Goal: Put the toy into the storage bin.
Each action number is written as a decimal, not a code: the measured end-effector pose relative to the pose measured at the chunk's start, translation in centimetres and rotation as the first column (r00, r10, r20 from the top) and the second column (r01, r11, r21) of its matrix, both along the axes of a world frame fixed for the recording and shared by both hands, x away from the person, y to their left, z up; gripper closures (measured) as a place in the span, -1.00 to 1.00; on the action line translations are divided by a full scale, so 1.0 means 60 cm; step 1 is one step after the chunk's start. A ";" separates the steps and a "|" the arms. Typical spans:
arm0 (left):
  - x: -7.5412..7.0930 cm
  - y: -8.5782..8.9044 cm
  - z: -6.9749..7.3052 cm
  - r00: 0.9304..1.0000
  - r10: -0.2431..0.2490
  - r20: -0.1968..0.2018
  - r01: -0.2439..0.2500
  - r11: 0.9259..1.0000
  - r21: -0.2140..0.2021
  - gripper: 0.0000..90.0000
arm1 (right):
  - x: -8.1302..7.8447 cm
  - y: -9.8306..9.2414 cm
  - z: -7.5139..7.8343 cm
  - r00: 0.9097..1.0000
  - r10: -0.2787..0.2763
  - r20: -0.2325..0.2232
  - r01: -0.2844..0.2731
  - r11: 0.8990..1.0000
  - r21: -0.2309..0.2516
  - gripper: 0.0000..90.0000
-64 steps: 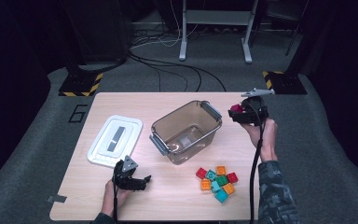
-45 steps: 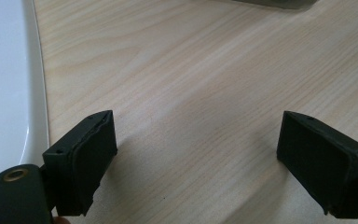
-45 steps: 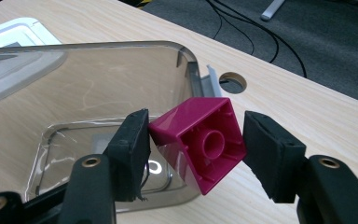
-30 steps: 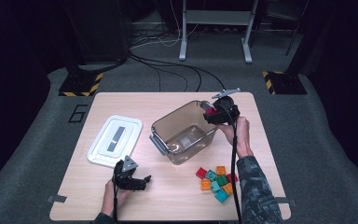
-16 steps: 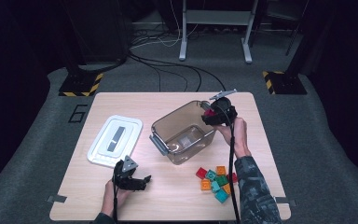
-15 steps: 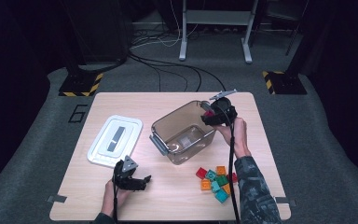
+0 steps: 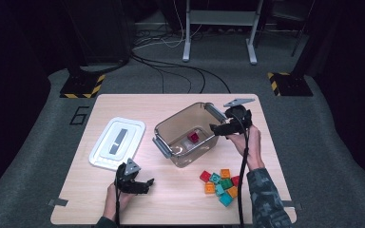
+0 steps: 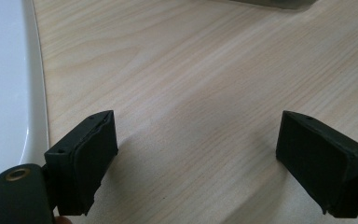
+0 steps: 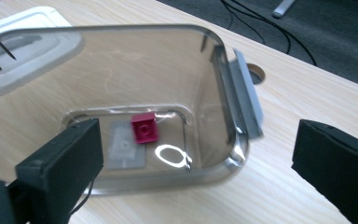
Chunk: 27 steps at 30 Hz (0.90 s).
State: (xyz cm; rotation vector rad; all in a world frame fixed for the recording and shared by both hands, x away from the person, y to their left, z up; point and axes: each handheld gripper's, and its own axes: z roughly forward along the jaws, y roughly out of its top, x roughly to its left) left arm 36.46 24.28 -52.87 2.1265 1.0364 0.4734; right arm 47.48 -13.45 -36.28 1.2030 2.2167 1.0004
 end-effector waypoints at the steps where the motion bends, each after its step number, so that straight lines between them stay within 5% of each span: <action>1: 0.000 0.000 -0.001 1.000 0.000 0.003 0.000 1.000 -0.004 -0.73 | -0.004 -0.004 -0.001 1.000 -0.004 -0.005 0.004 1.000 0.004 -1.00; 12: 0.000 0.000 -0.001 1.000 0.001 0.004 -0.001 1.000 -0.009 -0.73 | -0.055 -0.052 -0.037 1.000 -0.023 -0.015 0.023 1.000 0.013 -1.00; 27: 0.001 0.000 -0.001 1.000 -0.003 0.003 0.003 1.000 -0.007 -0.73 | -0.105 -0.075 -0.107 0.995 -0.053 -0.083 0.054 0.999 0.004 -1.00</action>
